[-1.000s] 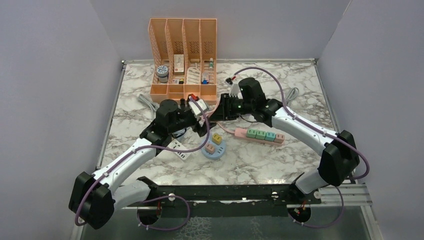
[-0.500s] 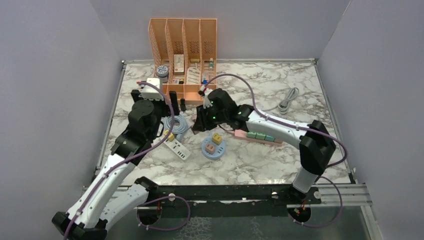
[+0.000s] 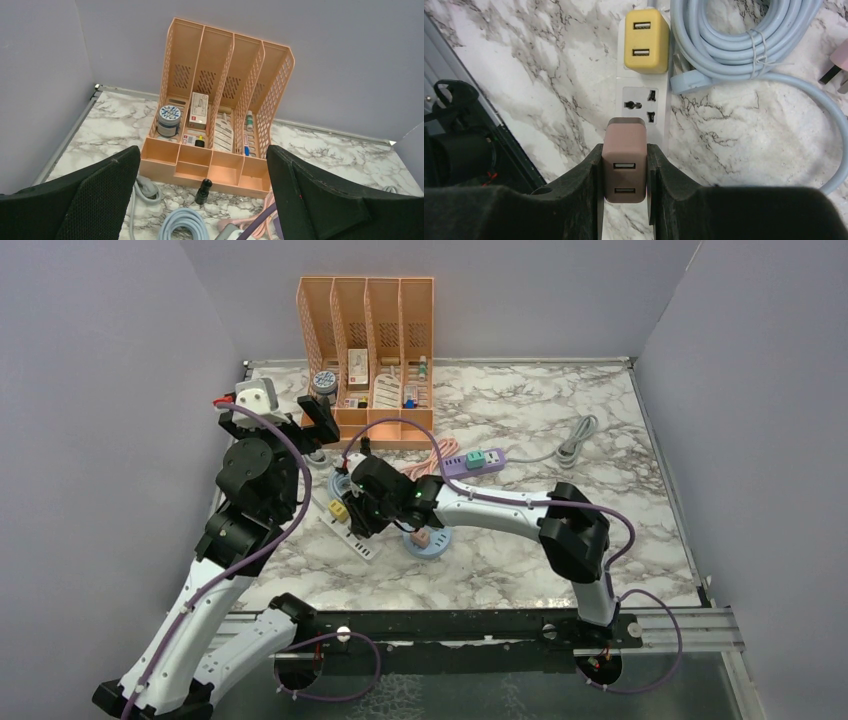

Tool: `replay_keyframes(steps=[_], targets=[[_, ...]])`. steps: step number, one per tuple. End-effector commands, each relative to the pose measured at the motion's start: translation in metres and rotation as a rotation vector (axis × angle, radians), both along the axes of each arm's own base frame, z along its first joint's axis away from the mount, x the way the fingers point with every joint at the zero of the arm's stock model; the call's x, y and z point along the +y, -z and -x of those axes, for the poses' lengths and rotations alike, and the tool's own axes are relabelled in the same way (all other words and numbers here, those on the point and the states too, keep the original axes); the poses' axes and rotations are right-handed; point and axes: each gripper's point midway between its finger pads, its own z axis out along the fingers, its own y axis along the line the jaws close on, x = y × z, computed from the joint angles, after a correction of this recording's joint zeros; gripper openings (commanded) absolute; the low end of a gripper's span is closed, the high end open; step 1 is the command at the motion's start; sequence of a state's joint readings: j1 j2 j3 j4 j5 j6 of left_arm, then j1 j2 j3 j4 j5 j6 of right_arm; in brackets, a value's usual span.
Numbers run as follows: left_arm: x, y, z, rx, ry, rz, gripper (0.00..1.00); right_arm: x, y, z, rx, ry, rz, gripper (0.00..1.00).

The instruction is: Insert the plug

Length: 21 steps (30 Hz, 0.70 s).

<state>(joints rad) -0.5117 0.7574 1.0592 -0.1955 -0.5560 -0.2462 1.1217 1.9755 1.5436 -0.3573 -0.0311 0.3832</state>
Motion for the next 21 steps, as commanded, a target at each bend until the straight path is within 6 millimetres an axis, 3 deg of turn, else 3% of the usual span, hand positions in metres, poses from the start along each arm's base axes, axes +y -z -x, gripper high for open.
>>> replay_keyframes(steps=[1,11,16,21], targets=[[-0.005,-0.016,0.000,-0.029,0.026,0.030,0.99,0.008,0.004,-0.008,-0.090,-0.005,0.066,0.01],[-0.005,-0.009,-0.003,-0.011,0.020,0.002,0.99,0.010,0.013,-0.023,-0.139,0.056,0.146,0.01],[-0.005,-0.012,-0.004,-0.018,0.017,-0.004,0.99,0.024,0.015,-0.014,-0.106,-0.027,0.125,0.01],[-0.001,-0.016,-0.003,-0.027,0.002,-0.011,0.99,0.024,0.028,-0.009,-0.081,-0.051,0.156,0.01]])
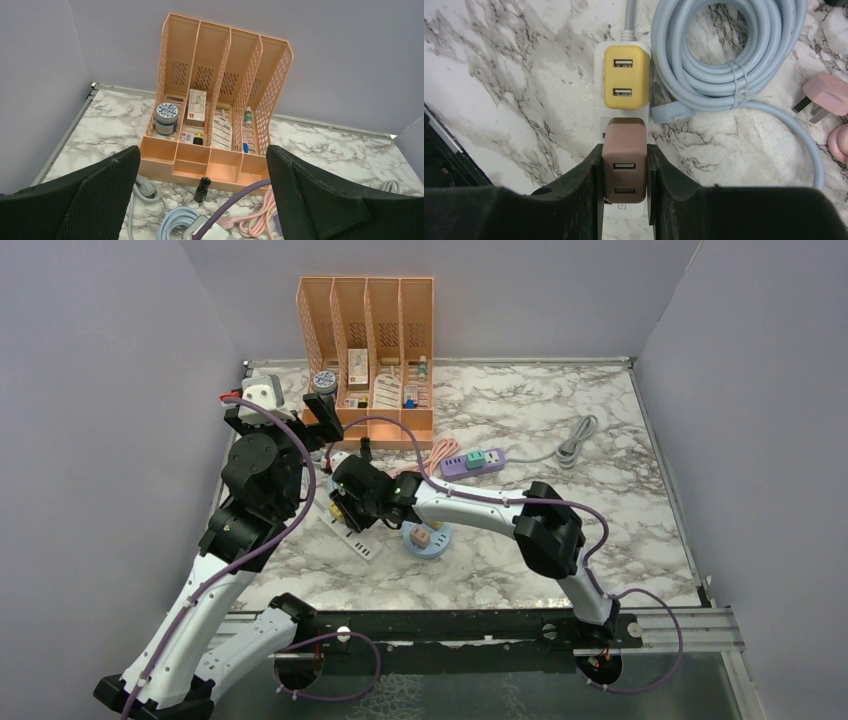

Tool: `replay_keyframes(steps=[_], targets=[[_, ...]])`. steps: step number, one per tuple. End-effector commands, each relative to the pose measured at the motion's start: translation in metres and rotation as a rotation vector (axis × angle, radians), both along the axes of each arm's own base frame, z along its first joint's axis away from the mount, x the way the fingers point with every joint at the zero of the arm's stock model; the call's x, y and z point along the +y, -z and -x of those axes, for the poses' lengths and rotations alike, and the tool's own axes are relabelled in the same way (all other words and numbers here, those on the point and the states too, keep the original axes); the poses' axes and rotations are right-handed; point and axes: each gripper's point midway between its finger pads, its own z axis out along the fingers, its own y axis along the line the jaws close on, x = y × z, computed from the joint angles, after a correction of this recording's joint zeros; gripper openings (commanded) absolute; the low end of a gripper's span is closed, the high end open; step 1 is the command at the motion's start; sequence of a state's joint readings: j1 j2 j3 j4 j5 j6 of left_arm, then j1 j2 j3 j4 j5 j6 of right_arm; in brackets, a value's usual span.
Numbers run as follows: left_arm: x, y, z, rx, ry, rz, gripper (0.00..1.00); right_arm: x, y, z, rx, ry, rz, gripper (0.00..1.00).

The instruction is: Insert the plug

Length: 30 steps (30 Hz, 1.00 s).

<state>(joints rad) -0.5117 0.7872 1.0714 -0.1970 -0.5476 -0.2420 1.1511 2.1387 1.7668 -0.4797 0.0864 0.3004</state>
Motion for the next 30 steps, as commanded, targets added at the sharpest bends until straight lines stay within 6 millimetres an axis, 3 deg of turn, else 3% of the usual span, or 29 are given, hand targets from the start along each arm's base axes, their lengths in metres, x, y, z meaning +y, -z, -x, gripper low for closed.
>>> replay_keyframes(steps=[1,9,15,22,27,30], targets=[[0.005,-0.021,0.004,-0.047,-0.010,-0.002,0.99,0.001,0.015,0.009,0.026,-0.041,0.055,0.01],[0.020,-0.037,0.011,-0.077,-0.065,-0.037,0.99,-0.015,0.036,0.002,0.023,0.014,0.180,0.01],[0.022,-0.040,0.012,-0.081,-0.073,-0.050,0.99,-0.019,0.048,0.015,0.076,-0.065,0.225,0.01],[0.024,-0.040,0.012,-0.078,-0.084,-0.063,0.99,-0.026,0.045,0.023,0.119,-0.077,0.259,0.01],[0.023,-0.038,0.011,-0.069,-0.082,-0.061,0.99,-0.023,0.034,0.023,0.121,-0.063,0.247,0.01],[0.023,-0.038,0.011,-0.067,-0.079,-0.062,0.99,-0.021,0.038,0.022,0.123,-0.069,0.247,0.01]])
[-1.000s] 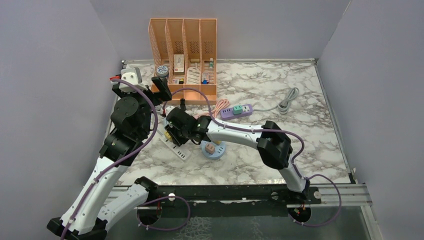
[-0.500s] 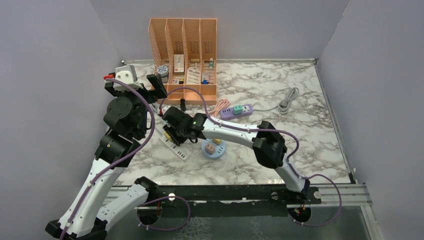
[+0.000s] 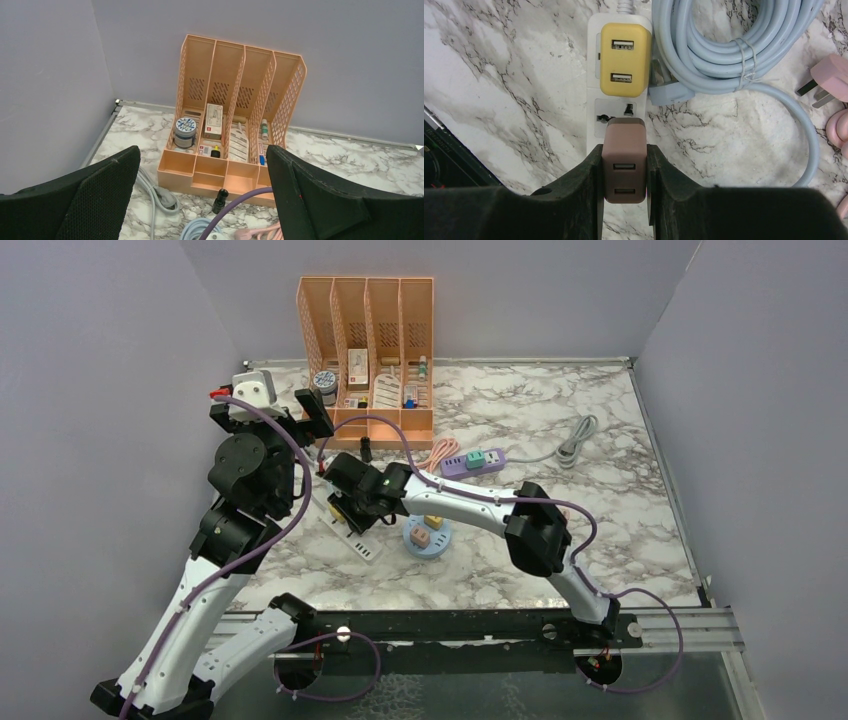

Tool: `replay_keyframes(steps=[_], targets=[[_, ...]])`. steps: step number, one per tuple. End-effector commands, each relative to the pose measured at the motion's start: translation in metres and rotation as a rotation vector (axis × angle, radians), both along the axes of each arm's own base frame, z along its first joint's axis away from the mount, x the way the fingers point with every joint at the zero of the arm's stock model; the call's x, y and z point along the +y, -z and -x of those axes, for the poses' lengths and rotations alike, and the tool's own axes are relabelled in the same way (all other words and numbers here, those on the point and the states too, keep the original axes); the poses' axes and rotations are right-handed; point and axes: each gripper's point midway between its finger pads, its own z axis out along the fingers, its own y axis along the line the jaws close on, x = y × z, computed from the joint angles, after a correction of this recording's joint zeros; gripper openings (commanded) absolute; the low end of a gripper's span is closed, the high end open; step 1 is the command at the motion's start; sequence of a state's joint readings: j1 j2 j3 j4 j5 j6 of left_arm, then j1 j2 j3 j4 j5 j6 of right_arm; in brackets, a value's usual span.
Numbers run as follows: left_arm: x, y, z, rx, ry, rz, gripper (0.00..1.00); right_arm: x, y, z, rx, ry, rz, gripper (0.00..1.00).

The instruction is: Insert the plug

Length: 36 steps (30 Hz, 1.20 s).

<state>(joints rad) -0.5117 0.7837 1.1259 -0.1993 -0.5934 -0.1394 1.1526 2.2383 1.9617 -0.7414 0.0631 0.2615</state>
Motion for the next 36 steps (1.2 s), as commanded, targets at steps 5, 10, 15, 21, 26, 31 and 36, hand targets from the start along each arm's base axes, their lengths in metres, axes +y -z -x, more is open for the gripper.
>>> replay_keyframes(steps=[5,10,15,21,26,31,36], targets=[[0.005,-0.014,0.003,-0.026,-0.019,0.010,0.99,-0.010,0.043,0.012,0.063,-0.018,0.122,0.01],[0.004,-0.012,0.002,-0.021,-0.017,0.007,0.99,-0.008,0.047,0.006,0.039,-0.005,0.120,0.01],[0.003,-0.011,0.001,-0.021,-0.014,0.007,0.99,-0.002,0.046,0.004,0.025,-0.008,0.087,0.01],[0.004,-0.011,0.001,-0.022,-0.020,0.003,0.99,0.003,0.039,0.000,0.003,0.032,0.014,0.01],[0.005,-0.012,0.001,-0.022,-0.023,0.000,0.99,0.004,0.033,-0.002,-0.025,0.027,-0.009,0.01],[0.006,-0.012,0.001,-0.024,-0.028,-0.006,0.99,-0.010,0.056,-0.004,-0.020,0.027,0.111,0.01],[0.008,-0.016,0.001,-0.030,-0.037,-0.011,0.99,-0.031,0.086,-0.002,0.000,0.014,0.248,0.01]])
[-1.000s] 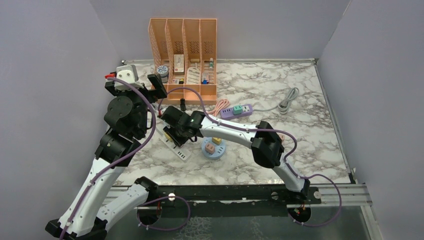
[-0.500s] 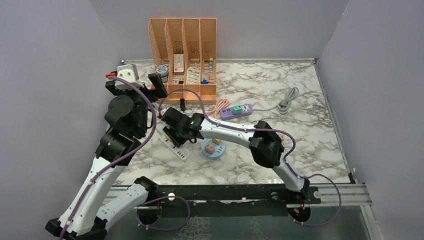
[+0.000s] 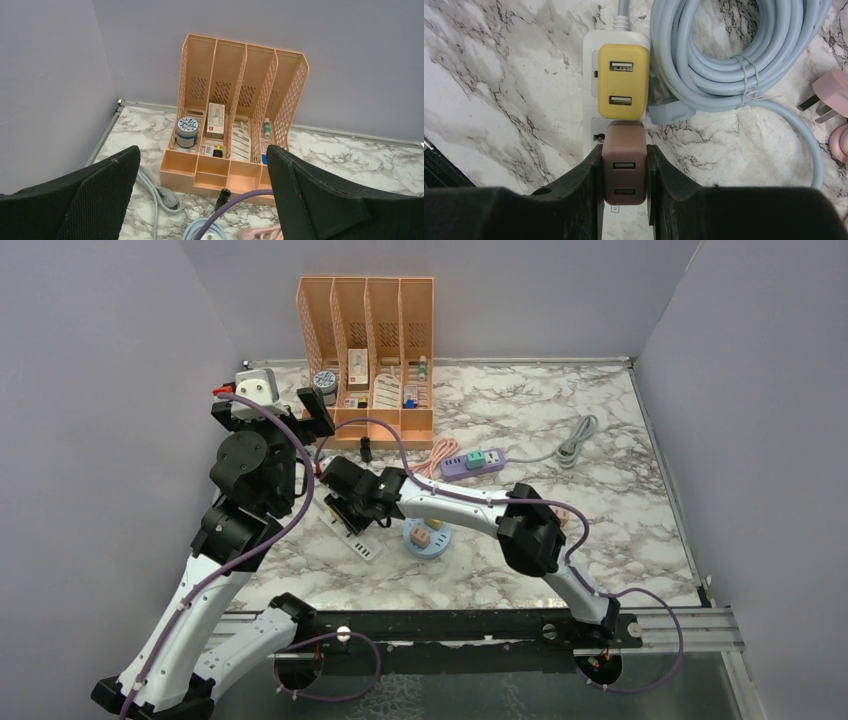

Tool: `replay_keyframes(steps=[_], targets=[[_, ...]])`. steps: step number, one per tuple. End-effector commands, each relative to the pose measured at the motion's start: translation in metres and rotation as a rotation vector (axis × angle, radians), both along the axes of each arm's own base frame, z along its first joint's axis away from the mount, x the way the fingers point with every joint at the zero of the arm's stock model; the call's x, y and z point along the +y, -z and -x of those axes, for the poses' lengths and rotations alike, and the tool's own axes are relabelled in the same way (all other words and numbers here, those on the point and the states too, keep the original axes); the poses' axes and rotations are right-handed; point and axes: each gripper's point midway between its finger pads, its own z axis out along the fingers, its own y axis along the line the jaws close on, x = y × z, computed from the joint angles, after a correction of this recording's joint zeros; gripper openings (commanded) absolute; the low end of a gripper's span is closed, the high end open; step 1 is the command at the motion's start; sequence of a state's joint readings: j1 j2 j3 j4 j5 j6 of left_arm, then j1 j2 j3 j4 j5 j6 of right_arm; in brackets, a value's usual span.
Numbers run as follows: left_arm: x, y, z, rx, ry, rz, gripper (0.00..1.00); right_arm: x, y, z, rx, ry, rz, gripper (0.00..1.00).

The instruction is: Insert the plug

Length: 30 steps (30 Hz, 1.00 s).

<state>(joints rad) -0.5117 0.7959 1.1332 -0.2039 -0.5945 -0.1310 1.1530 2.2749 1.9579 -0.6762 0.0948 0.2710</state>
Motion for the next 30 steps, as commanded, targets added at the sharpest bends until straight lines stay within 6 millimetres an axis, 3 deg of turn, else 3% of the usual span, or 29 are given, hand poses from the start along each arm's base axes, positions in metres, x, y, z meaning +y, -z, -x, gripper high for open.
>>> replay_keyframes(steps=[1,8,11,15,18,24,27,30], targets=[[0.009,-0.017,0.003,-0.041,-0.035,0.001,0.99,-0.045,0.081,0.010,0.041,-0.013,0.297,0.01],[0.007,-0.018,0.000,-0.039,-0.034,-0.002,0.99,-0.094,0.139,0.020,0.053,0.017,0.542,0.01],[0.006,-0.020,-0.001,-0.039,-0.035,0.003,0.99,-0.104,0.150,0.022,0.056,0.028,0.574,0.01],[0.005,-0.021,-0.003,-0.036,-0.033,0.005,0.99,-0.099,0.151,0.025,0.073,0.033,0.551,0.01],[0.004,-0.021,-0.004,-0.030,-0.033,0.005,0.99,-0.081,0.132,0.025,0.089,0.037,0.483,0.04],[0.004,-0.019,-0.004,0.011,-0.041,0.037,0.99,-0.029,0.052,0.015,0.062,0.087,0.193,0.36],[0.003,-0.013,-0.002,0.039,-0.035,0.063,0.99,-0.016,0.016,0.011,0.039,0.096,0.068,0.44],[0.000,-0.006,0.002,0.070,-0.010,0.074,0.99,-0.014,-0.016,0.013,0.025,0.103,-0.039,0.58]])
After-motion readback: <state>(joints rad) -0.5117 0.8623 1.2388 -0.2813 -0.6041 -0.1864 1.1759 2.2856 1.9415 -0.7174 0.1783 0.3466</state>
